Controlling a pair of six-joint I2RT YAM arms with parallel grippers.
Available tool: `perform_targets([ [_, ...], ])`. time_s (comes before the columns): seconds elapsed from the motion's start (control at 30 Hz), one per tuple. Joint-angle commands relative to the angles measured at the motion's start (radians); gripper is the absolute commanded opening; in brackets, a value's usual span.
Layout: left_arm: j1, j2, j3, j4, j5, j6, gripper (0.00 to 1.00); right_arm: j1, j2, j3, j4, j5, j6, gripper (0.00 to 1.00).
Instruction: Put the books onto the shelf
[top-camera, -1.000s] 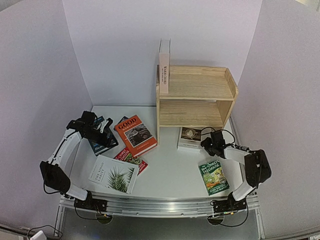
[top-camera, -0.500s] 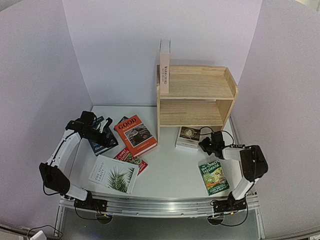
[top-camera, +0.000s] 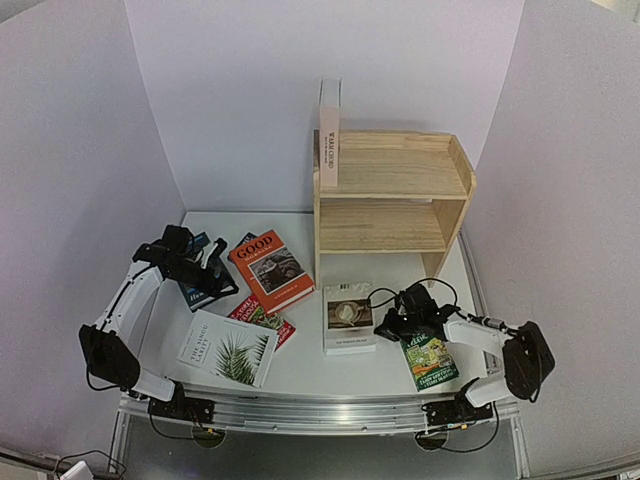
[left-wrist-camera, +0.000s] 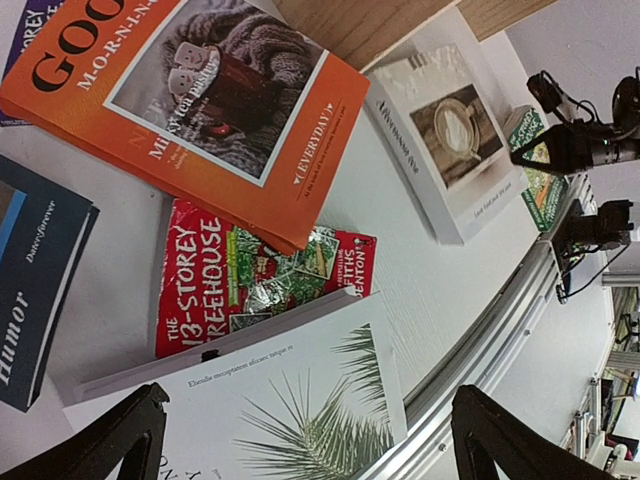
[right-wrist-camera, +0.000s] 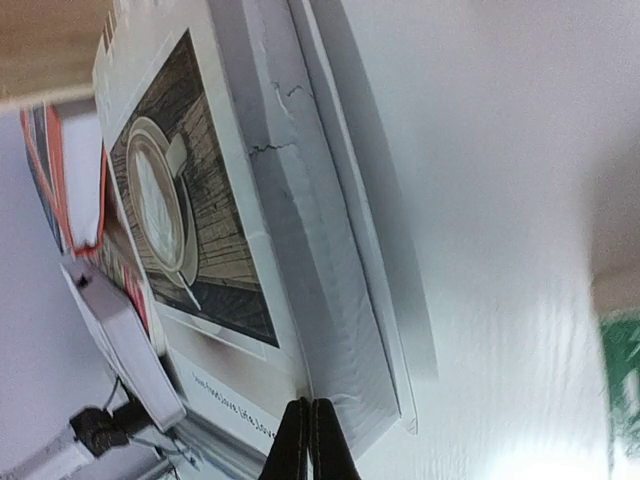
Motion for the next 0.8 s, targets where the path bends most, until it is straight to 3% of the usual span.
perform_targets([
  [0.0,-0.005,-0.035,-0.048,0.049,0.093,0.003,1.0,0.122,-0.106,0.057,-0.226,-0.074,0.016,0.0],
  [0.23,-0.096,-0.011,-0.074,0.1,0.127,0.006,1.0,0.285,-0.129,0.244,-0.347,-0.096,-0.074,0.0],
  [0.47,-0.114,-0.058,-0.082,0.162,0.216,0.024,1.0,0.32,-0.119,0.479,-0.49,-0.065,-0.159,0.0],
  [0.77,-0.138,-0.118,-0.233,0.458,0.424,0.036,1.0,0.36,-0.073,0.675,-0.556,-0.044,-0.27,0.0],
])
